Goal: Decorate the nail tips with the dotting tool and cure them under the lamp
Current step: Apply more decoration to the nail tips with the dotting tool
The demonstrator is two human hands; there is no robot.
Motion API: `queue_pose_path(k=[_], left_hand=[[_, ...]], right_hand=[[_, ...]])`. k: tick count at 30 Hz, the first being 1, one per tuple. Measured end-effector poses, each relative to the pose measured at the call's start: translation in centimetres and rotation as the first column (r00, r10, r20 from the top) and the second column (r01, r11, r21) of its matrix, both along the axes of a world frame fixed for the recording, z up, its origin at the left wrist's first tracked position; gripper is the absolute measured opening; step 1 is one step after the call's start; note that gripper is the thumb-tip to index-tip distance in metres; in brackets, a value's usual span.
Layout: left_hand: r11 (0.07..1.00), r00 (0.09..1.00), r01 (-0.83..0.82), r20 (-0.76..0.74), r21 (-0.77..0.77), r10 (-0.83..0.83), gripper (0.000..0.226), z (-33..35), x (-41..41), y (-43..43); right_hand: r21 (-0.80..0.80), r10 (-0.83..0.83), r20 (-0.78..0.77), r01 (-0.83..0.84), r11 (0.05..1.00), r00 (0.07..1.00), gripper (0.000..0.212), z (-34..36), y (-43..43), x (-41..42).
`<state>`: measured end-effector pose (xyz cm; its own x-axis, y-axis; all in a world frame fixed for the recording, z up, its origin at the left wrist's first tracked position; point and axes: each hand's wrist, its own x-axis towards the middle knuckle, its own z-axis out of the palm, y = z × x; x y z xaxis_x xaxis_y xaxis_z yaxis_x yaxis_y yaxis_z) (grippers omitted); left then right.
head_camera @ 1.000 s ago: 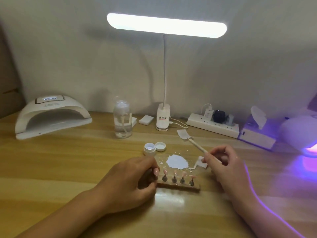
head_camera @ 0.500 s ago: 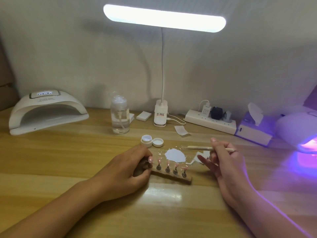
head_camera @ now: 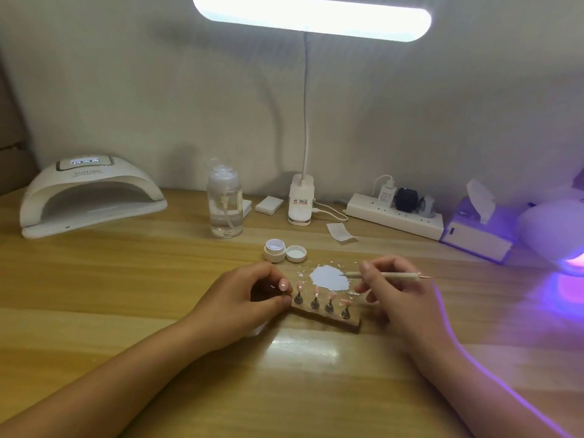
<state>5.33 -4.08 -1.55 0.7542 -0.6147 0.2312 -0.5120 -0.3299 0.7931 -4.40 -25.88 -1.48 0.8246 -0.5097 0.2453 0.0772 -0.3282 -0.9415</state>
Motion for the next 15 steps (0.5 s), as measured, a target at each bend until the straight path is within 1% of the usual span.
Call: queue_pose_path(k=[1, 4, 6, 8, 10, 11, 15], left_hand=[[1.000, 1.000, -0.018, 0.021, 0.000, 0.018, 0.013, -0.1, -0.1, 0.0], [0.998, 0.995, -0.062, 0.079, -0.001, 0.062, 0.014, -0.2, -0.1, 0.3], [0.999, 0.998, -0.021, 0.064, 0.025, 0.019, 0.015, -0.2, 0.0, 0.6], [0.999, 0.998, 0.016, 0.056, 0.049, -0.019, 0.019, -0.1, 0.0, 0.7], [0.999, 0.998, 0.029, 0.051, 0.020, -0.030, 0.022, -0.1, 0.0, 0.8], [0.999, 0.998, 0.036, 0.044, -0.007, -0.036, 0.024, 0.0, 0.1, 0.8], [0.993, 0.996, 0.092, 0.014, -0.080, -0.091, 0.026, 0.3, 0.5, 1.3]], right_hand=[[-0.034, -0.023, -0.020, 0.023, 0.999, 1.000, 0.015, -0.1, -0.1, -0.1], [-0.025, -0.048, -0.066, 0.047, 0.999, 0.997, 0.017, -0.2, -0.4, 0.0], [-0.034, -0.037, -0.076, 0.035, 0.999, 0.996, 0.019, -0.3, -0.4, 0.2], [0.007, -0.047, -0.040, 0.047, 0.999, 0.998, 0.019, -0.4, -0.6, 0.3], [0.089, -0.071, -0.006, 0.071, 0.993, 0.997, 0.019, -0.4, -0.8, 0.4], [0.104, -0.071, -0.011, 0.072, 0.992, 0.997, 0.018, -0.4, -0.9, 0.4], [0.072, -0.049, -0.049, 0.052, 0.996, 0.998, 0.018, -0.7, -0.8, 0.4]])
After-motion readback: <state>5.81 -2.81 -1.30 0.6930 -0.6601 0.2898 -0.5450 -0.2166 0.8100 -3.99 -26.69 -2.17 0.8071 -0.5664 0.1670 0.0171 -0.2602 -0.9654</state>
